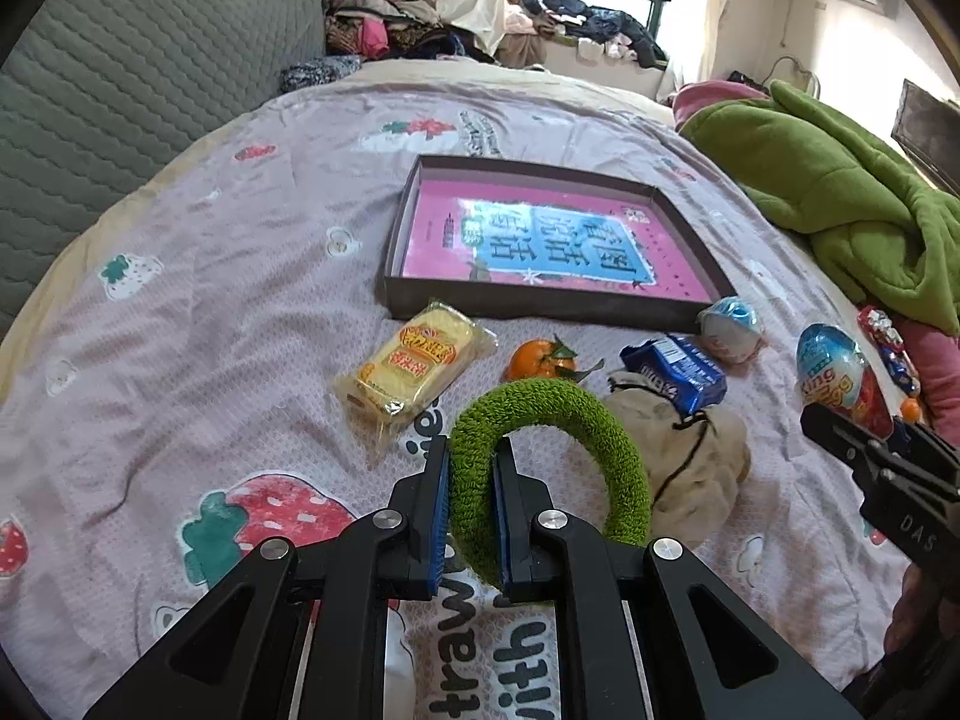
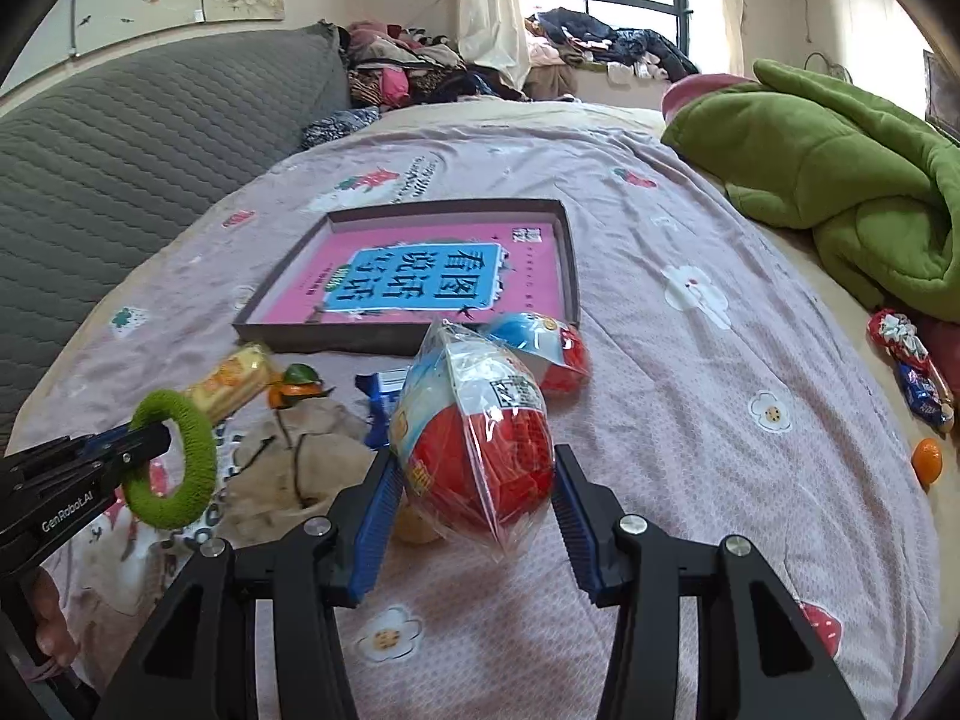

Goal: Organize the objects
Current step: 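Carry the green ring with the left gripper while the right gripper carries the egg to the tray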

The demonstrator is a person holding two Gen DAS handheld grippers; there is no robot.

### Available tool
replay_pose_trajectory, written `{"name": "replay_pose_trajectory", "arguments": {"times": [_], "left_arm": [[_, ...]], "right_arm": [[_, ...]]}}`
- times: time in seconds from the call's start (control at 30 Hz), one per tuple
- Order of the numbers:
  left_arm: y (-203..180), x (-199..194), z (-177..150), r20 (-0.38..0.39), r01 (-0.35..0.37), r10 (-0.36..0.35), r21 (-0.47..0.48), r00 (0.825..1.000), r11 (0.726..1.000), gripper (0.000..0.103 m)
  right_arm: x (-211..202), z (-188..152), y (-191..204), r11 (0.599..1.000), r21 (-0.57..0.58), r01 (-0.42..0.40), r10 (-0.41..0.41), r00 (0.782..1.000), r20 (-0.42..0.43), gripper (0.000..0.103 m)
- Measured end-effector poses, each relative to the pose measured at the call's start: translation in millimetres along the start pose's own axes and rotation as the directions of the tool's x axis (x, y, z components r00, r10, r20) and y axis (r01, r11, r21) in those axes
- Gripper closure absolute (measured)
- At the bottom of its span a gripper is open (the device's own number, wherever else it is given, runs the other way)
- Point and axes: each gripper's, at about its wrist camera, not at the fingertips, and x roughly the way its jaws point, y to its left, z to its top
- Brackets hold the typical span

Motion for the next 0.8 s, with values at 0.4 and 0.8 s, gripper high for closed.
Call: {"name": "replay_pose_trajectory", "arguments": {"times": [0.4, 0.8], "left_arm": [[-9, -29, 22, 0.076, -0.011, 0.009, 0.03, 0.997, 0.999, 0.091], [-20, -26, 67, 0.127, -0.007, 0.004, 0.03, 0.992, 1.0, 0.09]], "right_arm": [[-29, 14, 9, 0.999, -0.017, -0.031, 0.032, 0.997, 0.076, 0.053], [-28, 42, 20, 0.997, -0.055, -0.055, 0.061, 0.992, 0.115, 0.053]]}}
